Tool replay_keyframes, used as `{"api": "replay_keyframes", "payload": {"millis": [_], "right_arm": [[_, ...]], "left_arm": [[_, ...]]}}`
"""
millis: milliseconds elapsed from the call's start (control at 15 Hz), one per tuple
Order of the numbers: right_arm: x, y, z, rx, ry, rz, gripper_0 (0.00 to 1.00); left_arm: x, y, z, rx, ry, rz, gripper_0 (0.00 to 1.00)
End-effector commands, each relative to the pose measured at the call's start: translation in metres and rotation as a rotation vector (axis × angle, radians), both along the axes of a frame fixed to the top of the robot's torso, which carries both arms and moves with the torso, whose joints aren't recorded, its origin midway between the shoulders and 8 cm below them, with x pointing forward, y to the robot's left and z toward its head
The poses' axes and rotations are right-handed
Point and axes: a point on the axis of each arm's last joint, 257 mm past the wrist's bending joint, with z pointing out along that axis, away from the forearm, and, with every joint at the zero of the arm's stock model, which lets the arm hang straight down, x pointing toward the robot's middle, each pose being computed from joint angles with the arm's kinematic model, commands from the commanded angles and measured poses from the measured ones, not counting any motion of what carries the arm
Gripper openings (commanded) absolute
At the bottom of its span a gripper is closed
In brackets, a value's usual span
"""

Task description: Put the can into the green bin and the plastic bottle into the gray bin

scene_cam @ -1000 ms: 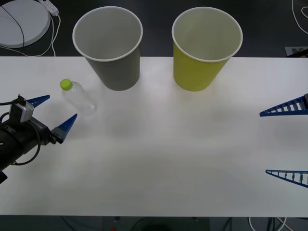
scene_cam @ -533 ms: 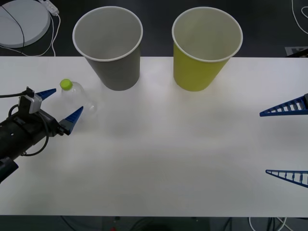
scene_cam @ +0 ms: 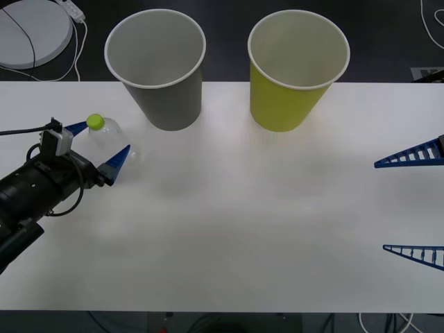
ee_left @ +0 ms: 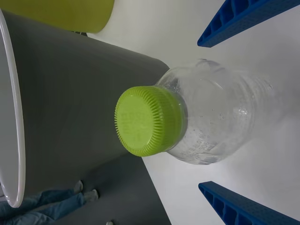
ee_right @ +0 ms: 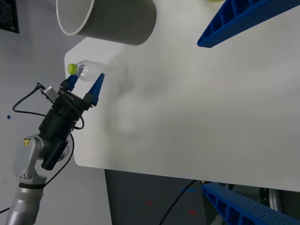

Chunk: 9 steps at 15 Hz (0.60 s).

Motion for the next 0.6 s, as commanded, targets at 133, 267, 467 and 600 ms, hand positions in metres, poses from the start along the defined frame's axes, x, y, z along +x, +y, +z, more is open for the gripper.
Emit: {"api": "replay_keyframes", "payload": {"millis": [133,267,467,600], "right_arm": [[0.0,0.0,0.0,0.0,0.0,0.0,1.0],[0.0,0.0,0.0,0.0,0.0,0.0,1.0],[0.0,0.0,0.0,0.0,0.0,0.0,1.0],[0.0,0.0,0.0,0.0,0.0,0.0,1.0]], "left_arm": [[0.009,-0.005,0.001,-0.001,-0.006,0.004,1.0],[0.011,-0.013,0.001,-0.009,-0.003,-0.006,1.0],[0.017,-0.018,0.001,-0.011,0.004,-0.012,1.0],[0.022,-0.018,0.001,-0.011,0.006,-0.011,1.0]]}}
